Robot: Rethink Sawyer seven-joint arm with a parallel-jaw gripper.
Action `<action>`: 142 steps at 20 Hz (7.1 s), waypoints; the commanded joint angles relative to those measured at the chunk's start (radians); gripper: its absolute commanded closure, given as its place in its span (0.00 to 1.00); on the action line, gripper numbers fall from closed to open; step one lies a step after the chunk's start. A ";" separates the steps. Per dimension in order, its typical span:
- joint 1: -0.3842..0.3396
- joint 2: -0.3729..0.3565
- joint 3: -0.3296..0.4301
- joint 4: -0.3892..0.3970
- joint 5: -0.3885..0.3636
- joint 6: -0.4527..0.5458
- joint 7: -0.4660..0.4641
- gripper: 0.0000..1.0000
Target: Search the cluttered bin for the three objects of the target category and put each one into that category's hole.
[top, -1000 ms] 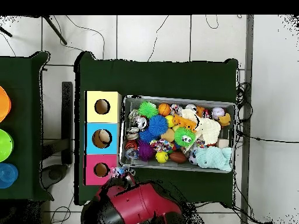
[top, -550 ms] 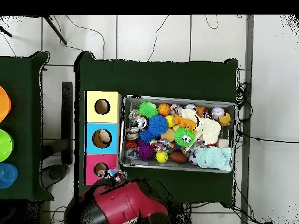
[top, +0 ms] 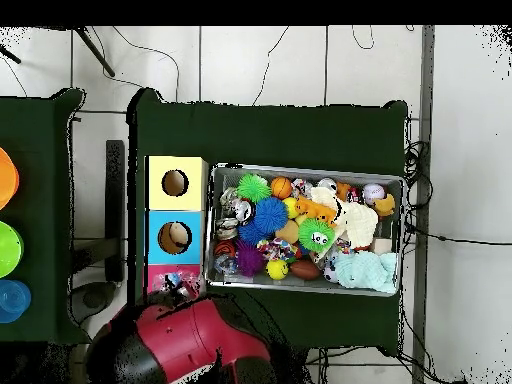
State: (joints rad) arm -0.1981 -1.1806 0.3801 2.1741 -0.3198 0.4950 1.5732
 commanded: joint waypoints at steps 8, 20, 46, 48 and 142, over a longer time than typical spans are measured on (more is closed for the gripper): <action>0.070 0.100 -0.067 -0.145 -0.011 -0.010 0.188 1.00; 0.128 0.195 -0.152 -0.166 -0.023 -0.138 0.220 1.00; 0.311 0.419 -0.387 -0.271 0.104 -0.291 0.244 1.00; 0.307 0.410 -0.382 -0.259 0.116 -0.298 0.232 1.00; -0.190 0.325 0.338 0.042 0.311 -0.304 0.177 1.00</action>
State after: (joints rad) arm -0.3408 -0.8513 0.6688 2.1555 -0.0513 0.1283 1.5738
